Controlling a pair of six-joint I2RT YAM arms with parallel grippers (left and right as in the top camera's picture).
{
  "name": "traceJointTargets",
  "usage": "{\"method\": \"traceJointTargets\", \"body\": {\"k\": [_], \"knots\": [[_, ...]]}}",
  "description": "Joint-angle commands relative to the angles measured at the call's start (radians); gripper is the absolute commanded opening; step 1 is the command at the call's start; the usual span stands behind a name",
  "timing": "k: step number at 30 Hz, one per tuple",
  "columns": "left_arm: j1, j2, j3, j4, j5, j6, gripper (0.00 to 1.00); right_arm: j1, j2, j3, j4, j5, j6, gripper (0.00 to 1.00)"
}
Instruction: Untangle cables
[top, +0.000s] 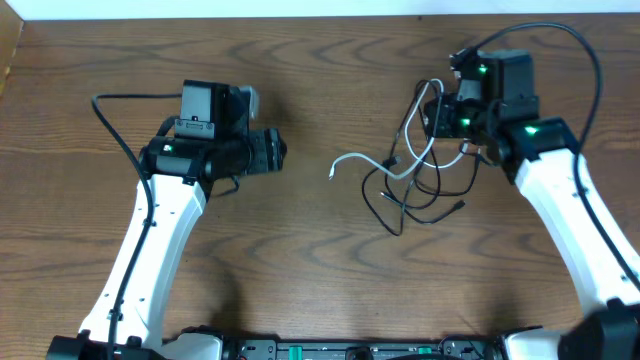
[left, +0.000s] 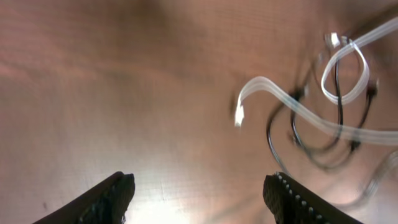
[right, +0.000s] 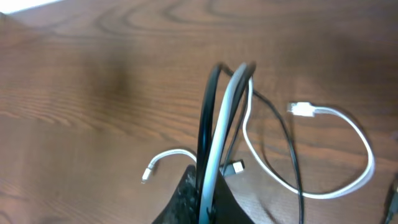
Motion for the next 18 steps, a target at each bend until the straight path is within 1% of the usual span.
{"method": "traceJointTargets", "body": {"k": [1, 3, 4, 5, 6, 7, 8, 9, 11, 14, 18], "knots": [[0.003, -0.007, 0.009, -0.059, 0.107, 0.013, 0.72, 0.022, 0.065, 0.000, 0.035, 0.011, 0.061, 0.01], [0.003, -0.007, 0.009, -0.079, 0.137, 0.013, 0.72, 0.042, 0.102, 0.000, 0.056, 0.006, 0.071, 0.01], [0.003, -0.007, 0.009, -0.081, 0.139, 0.013, 0.72, 0.055, 0.119, 0.000, 0.065, -0.003, 0.071, 0.03], [0.003, -0.007, 0.009, -0.080, 0.139, 0.013, 0.72, 0.067, 0.133, 0.000, 0.072, -0.017, 0.071, 0.12], [0.003, -0.007, 0.009, -0.076, 0.139, 0.013, 0.72, 0.077, 0.142, 0.000, 0.076, -0.035, 0.071, 0.36], [0.003, -0.007, 0.009, -0.068, 0.140, 0.013, 0.72, 0.086, 0.146, 0.000, 0.076, -0.053, 0.070, 0.75], [0.003, -0.007, 0.009, -0.063, 0.140, 0.013, 0.72, 0.091, 0.146, 0.000, 0.074, -0.058, 0.070, 0.88], [0.000, -0.007, 0.009, -0.057, 0.140, 0.013, 0.72, 0.095, 0.138, 0.001, 0.068, -0.068, 0.070, 0.95], [-0.013, -0.007, 0.009, -0.045, 0.142, 0.013, 0.72, 0.094, 0.112, 0.002, 0.068, -0.099, 0.061, 0.99], [-0.048, -0.005, 0.009, -0.015, 0.142, 0.013, 0.72, 0.080, 0.037, 0.007, 0.068, -0.124, 0.033, 0.99], [-0.117, 0.003, 0.009, 0.062, 0.142, 0.013, 0.72, 0.027, -0.109, 0.008, 0.067, -0.096, 0.025, 0.99]]}}
